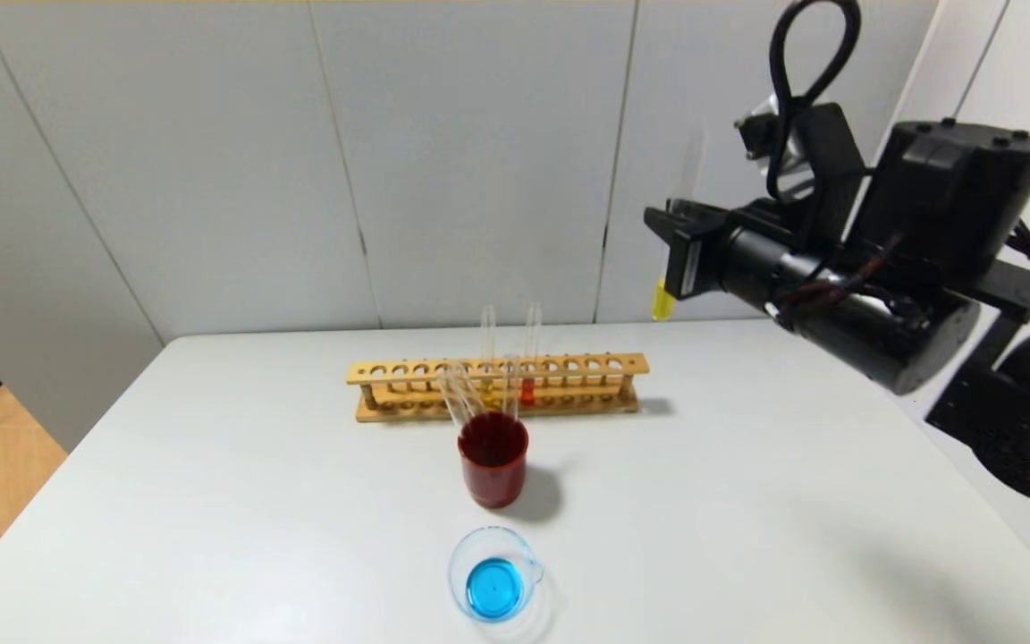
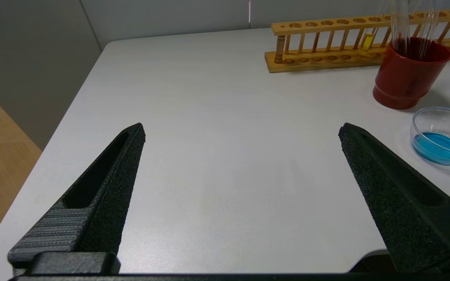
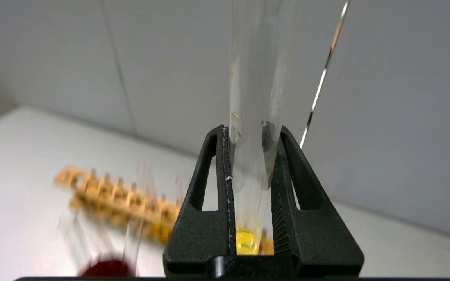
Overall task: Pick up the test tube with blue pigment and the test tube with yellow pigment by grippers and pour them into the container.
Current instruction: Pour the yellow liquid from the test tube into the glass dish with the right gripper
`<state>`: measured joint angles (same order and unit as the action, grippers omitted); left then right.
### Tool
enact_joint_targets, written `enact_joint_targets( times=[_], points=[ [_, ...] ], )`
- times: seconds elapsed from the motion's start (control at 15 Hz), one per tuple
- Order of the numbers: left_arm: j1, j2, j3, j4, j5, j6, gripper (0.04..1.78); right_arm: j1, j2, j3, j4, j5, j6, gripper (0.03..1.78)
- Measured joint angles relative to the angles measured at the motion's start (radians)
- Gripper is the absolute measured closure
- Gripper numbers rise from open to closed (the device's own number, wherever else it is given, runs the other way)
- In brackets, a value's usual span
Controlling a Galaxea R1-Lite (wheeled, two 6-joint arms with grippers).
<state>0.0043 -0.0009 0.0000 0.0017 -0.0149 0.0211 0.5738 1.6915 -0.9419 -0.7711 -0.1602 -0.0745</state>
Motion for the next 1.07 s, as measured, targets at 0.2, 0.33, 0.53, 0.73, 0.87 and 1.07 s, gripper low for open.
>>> enact_joint_targets(
  times=[0.2,0.33,0.53,0.73,0.87,1.07],
  points=[
    [0.0,0.0,0.0,0.0,0.0,0.0,0.07,0.037,-0.095,0.214,-0.004,-0.002,-0.064,1.47],
    [0.0,0.0,0.0,0.0,0.0,0.0,0.07,0.072,-0.133,0.32,-0.022,-0.006,-0.111,1.47],
    [0.0,0.0,0.0,0.0,0.0,0.0,0.07,0.137,-0.144,0.441,-0.056,-0.006,-0.194,1.47],
    [0.0,0.0,0.0,0.0,0.0,0.0,0.07,0.188,-0.108,0.484,-0.06,-0.006,-0.261,1.47],
    [0.0,0.0,0.0,0.0,0.0,0.0,0.07,0.207,-0.057,0.478,-0.06,-0.006,-0.293,1.47],
    [0.0,0.0,0.0,0.0,0.0,0.0,0.07,0.219,0.042,0.43,-0.059,-0.004,-0.366,1.47]
  ],
)
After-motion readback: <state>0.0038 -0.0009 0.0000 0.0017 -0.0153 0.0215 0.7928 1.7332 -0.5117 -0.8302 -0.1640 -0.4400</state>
